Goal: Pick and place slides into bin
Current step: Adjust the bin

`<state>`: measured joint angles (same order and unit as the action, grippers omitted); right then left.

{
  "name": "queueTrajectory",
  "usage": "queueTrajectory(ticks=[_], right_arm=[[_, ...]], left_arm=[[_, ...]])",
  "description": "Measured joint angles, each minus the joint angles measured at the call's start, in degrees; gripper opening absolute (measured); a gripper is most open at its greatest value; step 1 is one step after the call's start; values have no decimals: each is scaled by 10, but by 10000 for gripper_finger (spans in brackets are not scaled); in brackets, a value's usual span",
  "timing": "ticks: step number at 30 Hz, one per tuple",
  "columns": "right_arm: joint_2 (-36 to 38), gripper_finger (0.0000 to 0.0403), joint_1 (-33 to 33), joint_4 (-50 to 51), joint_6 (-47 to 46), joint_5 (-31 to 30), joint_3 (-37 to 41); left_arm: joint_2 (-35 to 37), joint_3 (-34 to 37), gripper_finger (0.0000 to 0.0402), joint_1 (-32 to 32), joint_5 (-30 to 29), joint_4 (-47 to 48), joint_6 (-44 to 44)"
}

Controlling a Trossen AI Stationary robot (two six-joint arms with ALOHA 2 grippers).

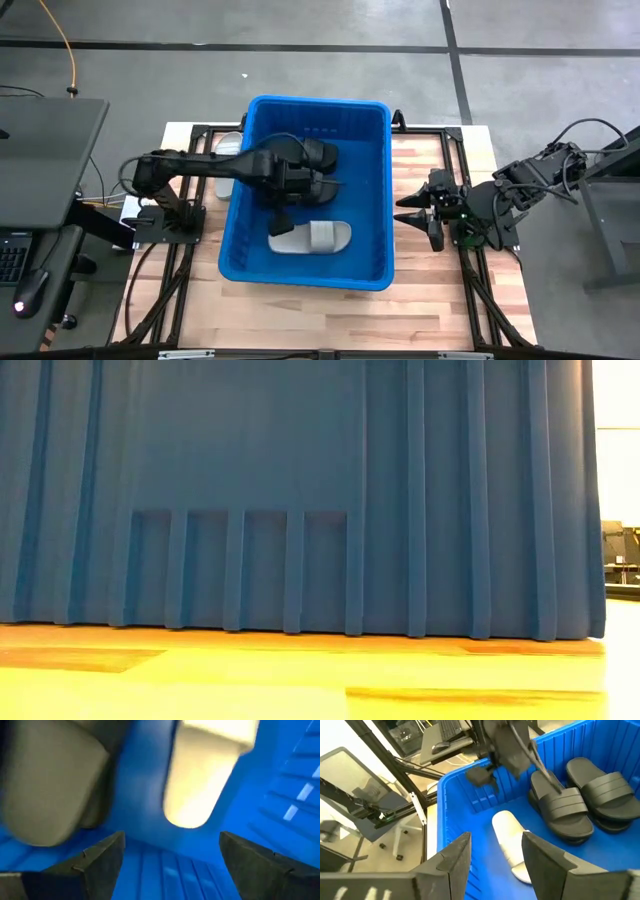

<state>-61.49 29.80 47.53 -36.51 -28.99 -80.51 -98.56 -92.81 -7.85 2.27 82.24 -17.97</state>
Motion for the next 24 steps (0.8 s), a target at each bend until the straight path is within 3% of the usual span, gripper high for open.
queueTrajectory(ticks=[5, 11, 17, 24], right_arm=[[0, 165, 0, 3, 10, -2, 0], [0, 165, 0, 19, -21, -23, 0], [0, 165, 0, 23, -86, -26, 0], [-4, 165, 0, 19, -140, -80, 0]], left_arm=[[0, -103, 309, 37, -80, 79, -4], [23, -178, 308, 79, -151, 78, -20], [73, -201, 307, 83, -149, 78, -3], [160, -200, 307, 44, -250, 78, 42]])
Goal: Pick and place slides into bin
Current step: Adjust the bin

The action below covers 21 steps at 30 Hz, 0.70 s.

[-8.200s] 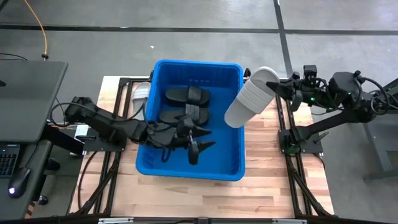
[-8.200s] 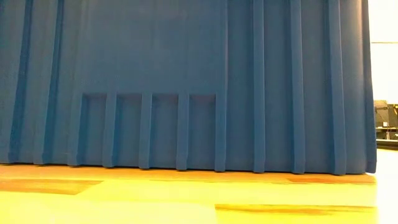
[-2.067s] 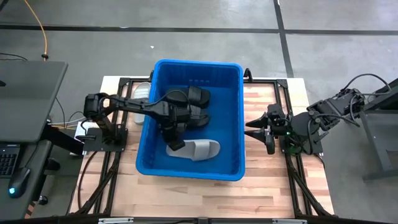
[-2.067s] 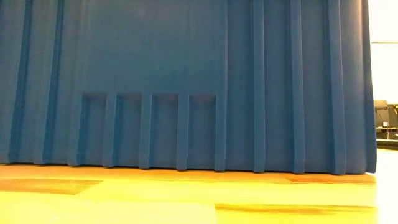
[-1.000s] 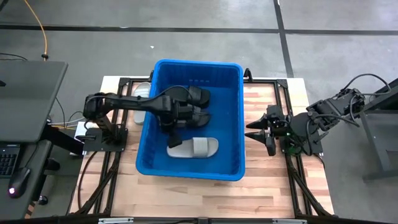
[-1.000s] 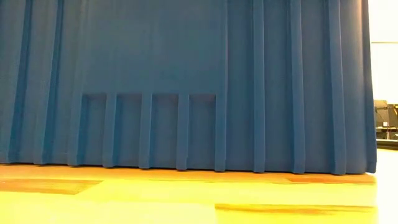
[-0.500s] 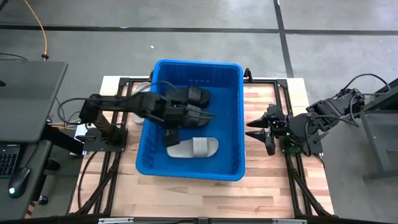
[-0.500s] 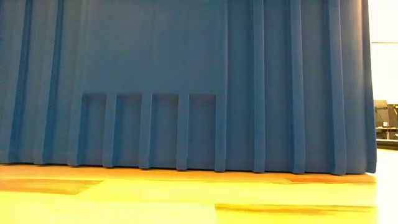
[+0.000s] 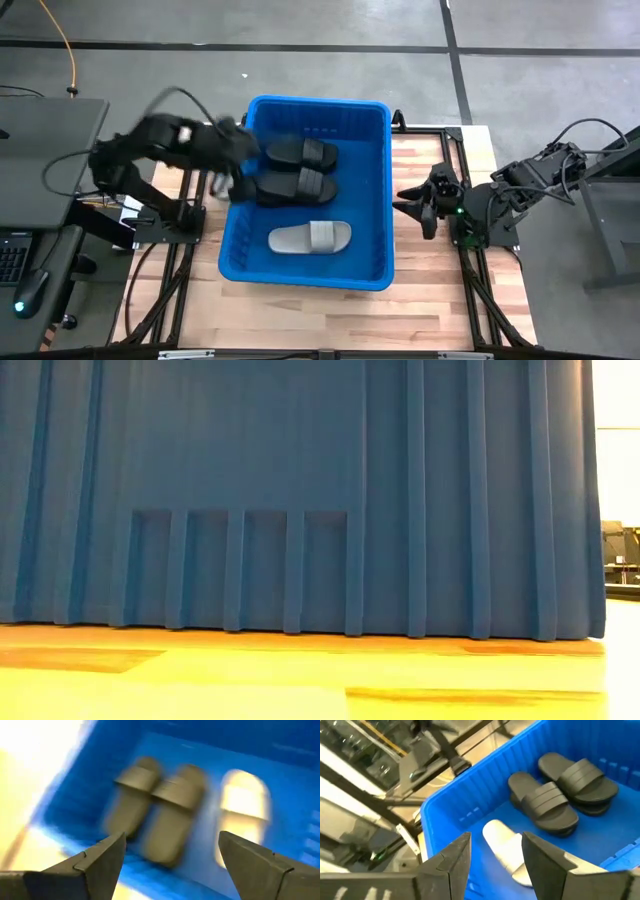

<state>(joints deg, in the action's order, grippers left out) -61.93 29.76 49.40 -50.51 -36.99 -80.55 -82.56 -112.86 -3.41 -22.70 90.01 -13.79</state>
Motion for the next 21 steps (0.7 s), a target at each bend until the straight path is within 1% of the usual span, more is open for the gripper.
queueTrajectory(ticks=[3, 5, 9, 12, 14, 16, 18, 20, 21], right_arm=[[-5, 165, -1, -3, -6, -5, 0], [-10, 165, -1, -3, -5, -5, 0], [-17, 165, -1, -3, 4, 1, 0], [-19, 165, -2, -3, 10, 15, 0], [-19, 165, -2, -4, 19, 24, 0], [-18, 165, -2, -4, 36, 31, 0], [-16, 165, -2, -4, 61, 36, 0], [-13, 165, -2, -3, 89, 44, 0], [-9, 165, -4, -3, 103, 45, 0]], left_arm=[[32, 0, 307, -47, -72, 0, 32], [46, 0, 307, -97, -94, 0, 51], [56, 0, 308, -225, -76, -13, 61], [56, 0, 308, -309, -62, -38, 107], [52, 0, 308, -364, -29, -61, 159], [42, 0, 308, -413, 9, -75, 207], [29, 0, 308, -453, 32, -79, 237], [15, 0, 308, -487, 28, -76, 274], [8, 1, 308, -502, 22, -74, 276]])
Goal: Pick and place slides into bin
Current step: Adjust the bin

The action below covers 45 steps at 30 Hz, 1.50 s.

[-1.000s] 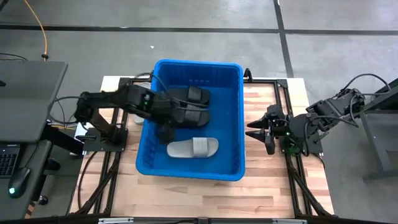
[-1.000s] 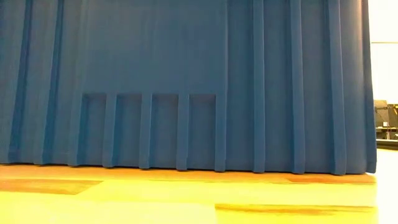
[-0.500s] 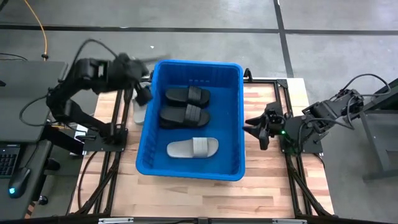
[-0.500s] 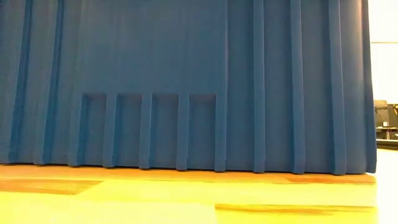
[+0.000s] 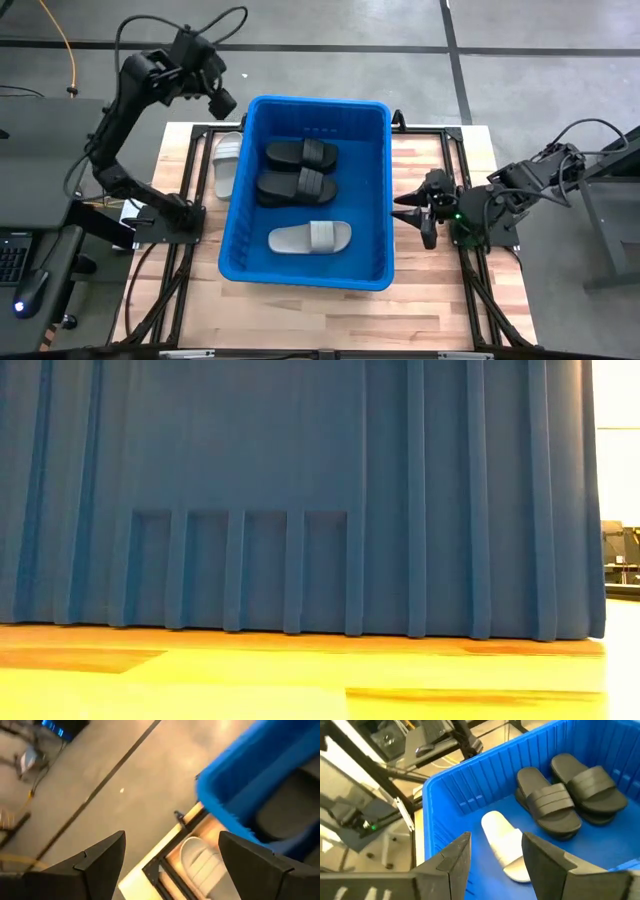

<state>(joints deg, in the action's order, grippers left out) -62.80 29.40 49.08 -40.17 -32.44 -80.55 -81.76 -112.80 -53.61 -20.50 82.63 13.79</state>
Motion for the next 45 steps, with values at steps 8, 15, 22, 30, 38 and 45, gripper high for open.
queueTrajectory(ticks=[8, 15, 22, 30, 38, 45], right_arm=[[55, 165, -13, -58, 45, -53, 0], [100, 165, -27, -119, 101, -139, 0], [111, 165, -40, -123, 122, -163, 0], [106, 165, -60, -121, 117, -170, 0], [102, 165, -65, -123, 97, -172, 0], [101, 165, -65, -123, 120, -209, 0]], left_arm=[[-45, 33, 308, -58, 47, -138, -69], [-75, 147, 308, -109, 263, -270, -193], [-54, 276, 308, -194, 267, -298, -226], [-42, 344, 308, -192, 270, -421, -335], [-39, 350, 308, -180, 219, -417, -339], [-35, 349, 308, -166, 123, -434, -347]])
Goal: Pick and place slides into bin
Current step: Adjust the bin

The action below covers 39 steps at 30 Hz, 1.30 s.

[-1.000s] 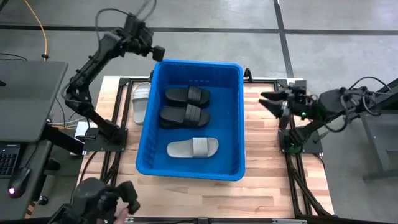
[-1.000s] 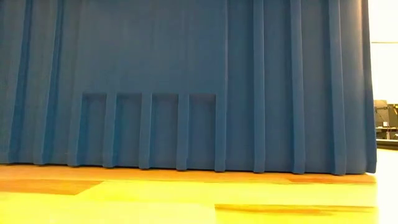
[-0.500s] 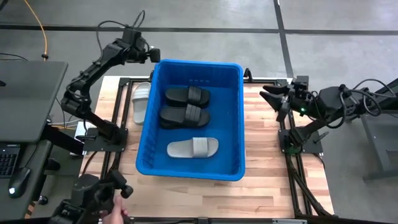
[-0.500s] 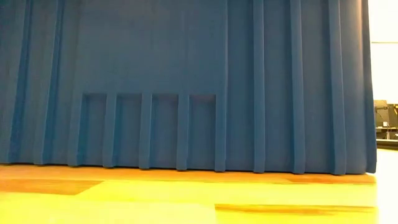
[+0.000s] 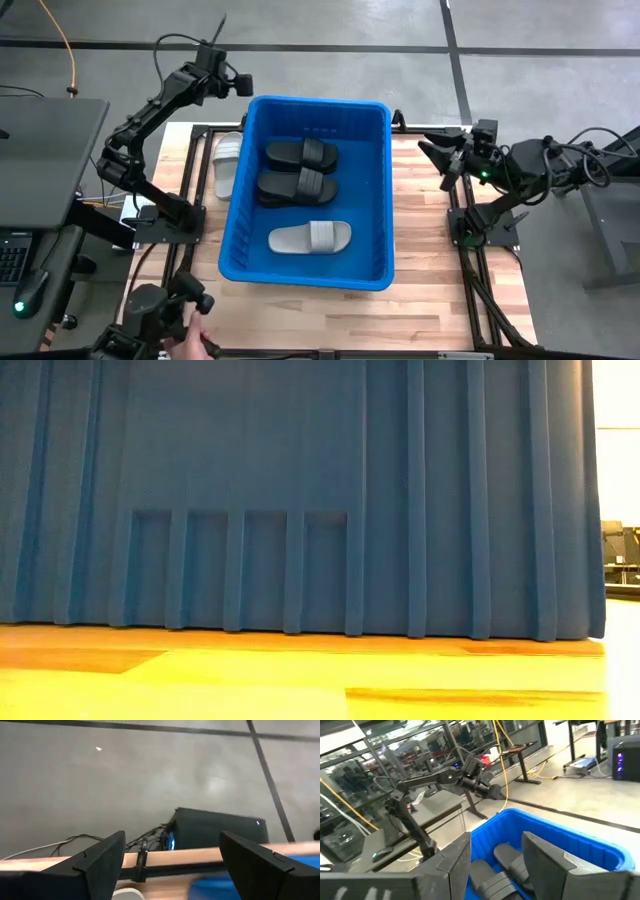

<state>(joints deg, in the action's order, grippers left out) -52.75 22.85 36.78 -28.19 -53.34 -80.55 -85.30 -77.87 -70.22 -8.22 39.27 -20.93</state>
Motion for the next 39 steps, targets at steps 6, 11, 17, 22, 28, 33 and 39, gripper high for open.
queueTrajectory(ticks=[6, 11, 17, 22, 28, 33, 39], right_arm=[[-1, 165, 0, 3, 2, -37, 0], [-1, 165, 0, 3, 0, -52, 0], [-5, 165, 0, 3, 0, -51, 0], [-11, 165, 0, 13, 1, -65, 0], [-14, 165, 0, 16, -3, -52, 0], [-14, 165, 0, 32, -3, -49, 0], [-16, 165, 0, 48, -3, -43, 0]], left_arm=[[0, 0, 308, 1, 11, -86, -30], [0, -2, 308, 1, 158, -233, 102], [0, -48, 308, 1, 355, -193, 291], [5, -121, 308, 1, 293, -77, 433], [34, -182, 308, 2, 302, 78, 420], [128, -132, 308, 27, 251, 99, 407], [257, -1, 308, 48, 262, 101, 357]])
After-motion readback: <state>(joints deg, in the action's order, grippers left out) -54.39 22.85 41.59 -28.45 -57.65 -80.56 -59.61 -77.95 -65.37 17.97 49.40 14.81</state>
